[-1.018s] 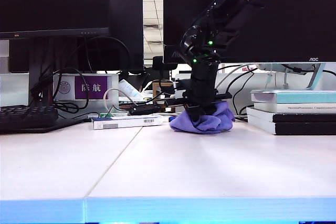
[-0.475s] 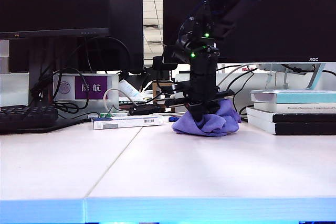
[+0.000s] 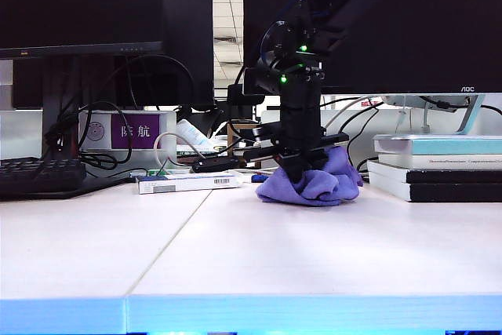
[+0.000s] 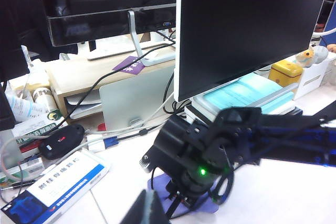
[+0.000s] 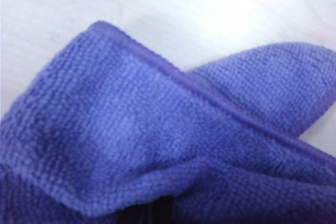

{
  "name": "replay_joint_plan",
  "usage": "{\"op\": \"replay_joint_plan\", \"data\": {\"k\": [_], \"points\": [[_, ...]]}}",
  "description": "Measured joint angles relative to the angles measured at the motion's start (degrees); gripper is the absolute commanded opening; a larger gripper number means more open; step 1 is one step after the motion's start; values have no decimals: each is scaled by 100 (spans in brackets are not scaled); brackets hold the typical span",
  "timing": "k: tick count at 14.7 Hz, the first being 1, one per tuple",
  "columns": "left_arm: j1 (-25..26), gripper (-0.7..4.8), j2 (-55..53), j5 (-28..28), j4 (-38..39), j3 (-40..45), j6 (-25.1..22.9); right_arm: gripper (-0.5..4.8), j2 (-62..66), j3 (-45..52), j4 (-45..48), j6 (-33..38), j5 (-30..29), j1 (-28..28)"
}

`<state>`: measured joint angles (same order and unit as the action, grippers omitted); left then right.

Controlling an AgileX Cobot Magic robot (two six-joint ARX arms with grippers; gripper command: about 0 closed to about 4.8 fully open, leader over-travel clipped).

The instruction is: Wipe the table from front to back using the rag.

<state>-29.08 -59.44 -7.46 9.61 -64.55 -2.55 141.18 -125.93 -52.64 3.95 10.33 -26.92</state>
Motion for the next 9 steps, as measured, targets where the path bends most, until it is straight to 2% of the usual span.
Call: {"op": "replay_joint_plan", "data": {"k": [5,9], "points": [[0,-5,9,-2,7,-2,92,-6,-835,1878,1740,-2,85,-28],[0,-5,9,-2,46,0,96,-6,-1989,4048,3257,101,-155,-26]]}}
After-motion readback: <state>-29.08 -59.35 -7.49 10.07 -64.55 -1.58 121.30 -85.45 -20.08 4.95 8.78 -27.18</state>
